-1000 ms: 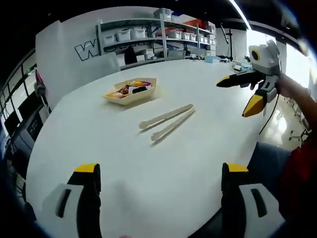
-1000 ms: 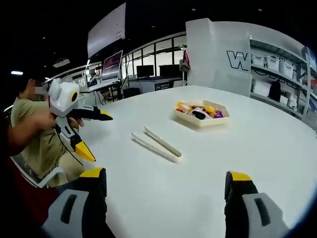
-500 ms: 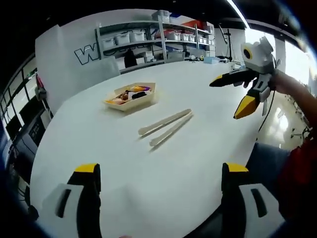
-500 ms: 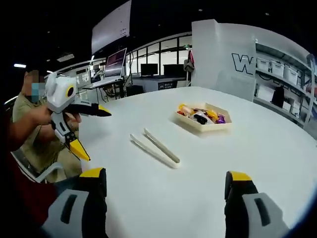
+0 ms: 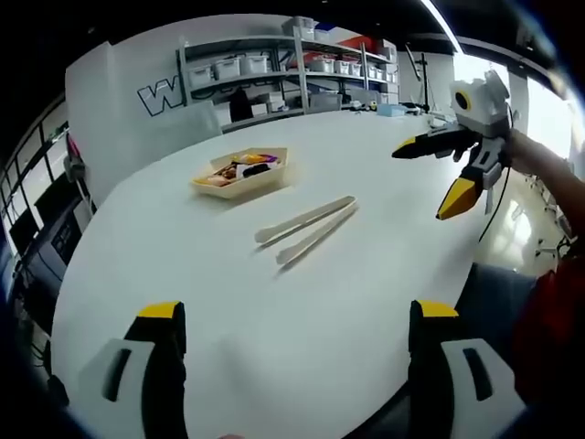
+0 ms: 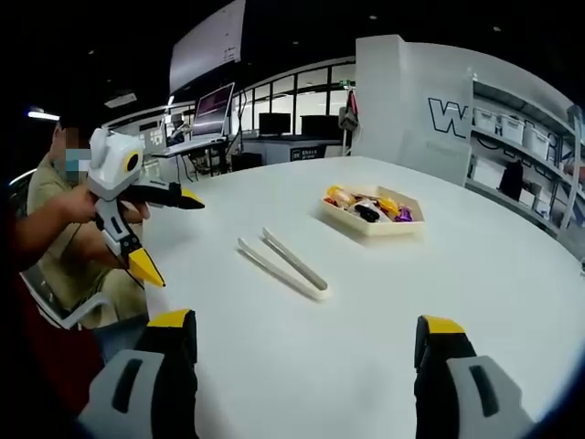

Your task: Place the target food into the container with the food tongs after gripping and lifting it, then release it inside without dropping or visibly crushing the food.

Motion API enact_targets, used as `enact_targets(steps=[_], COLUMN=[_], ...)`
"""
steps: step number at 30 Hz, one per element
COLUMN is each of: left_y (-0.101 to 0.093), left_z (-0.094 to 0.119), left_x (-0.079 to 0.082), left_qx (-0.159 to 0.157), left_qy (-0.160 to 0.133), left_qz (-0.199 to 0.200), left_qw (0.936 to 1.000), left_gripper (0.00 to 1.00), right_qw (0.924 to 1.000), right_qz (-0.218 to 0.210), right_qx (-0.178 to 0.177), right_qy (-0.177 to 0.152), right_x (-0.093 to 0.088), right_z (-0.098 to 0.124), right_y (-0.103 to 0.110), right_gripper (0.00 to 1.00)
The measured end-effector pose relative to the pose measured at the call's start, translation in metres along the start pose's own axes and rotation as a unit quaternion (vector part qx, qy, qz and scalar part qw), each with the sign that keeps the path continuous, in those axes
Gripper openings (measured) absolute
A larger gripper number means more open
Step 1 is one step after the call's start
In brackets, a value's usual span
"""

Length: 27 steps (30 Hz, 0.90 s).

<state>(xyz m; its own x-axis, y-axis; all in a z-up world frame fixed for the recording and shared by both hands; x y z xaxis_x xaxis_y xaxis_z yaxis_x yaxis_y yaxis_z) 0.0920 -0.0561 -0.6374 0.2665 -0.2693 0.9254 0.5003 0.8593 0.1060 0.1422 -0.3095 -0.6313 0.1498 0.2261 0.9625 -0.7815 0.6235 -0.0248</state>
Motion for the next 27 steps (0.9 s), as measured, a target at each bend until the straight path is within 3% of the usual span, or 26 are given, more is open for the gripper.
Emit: enact_targets(steps=[27], left_y=[-0.0080], left_z=[-0.0013], left_x=[0.0079], left_qx=[-0.011], left_qy=[-0.009], left_qz=[-0.003], left_qw=[0.9999], left_gripper=[0.99], right_qw=[0.9999], right_qz=[-0.007], right_qx=[-0.006], right_qy=[0.010], right_x=[-0.0090], right_z=[-0.0020], right_y=[-0.0004], right_gripper=[0.99])
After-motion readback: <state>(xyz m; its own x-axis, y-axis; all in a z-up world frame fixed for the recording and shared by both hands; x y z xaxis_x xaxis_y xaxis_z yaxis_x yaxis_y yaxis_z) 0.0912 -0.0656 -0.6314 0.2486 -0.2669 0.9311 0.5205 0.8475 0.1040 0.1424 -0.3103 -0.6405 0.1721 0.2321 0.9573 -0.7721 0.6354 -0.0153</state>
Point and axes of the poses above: the point that each gripper's makers call its tool centre point, and the gripper's own axes: z roughly backward along the fingers, y roughly to its left, x roughly out of its top, the point moved 7 cm from there along z, roughly backward along the fingers, and after that the axes turned 14 degrees about -y, right-handed, at the moved point
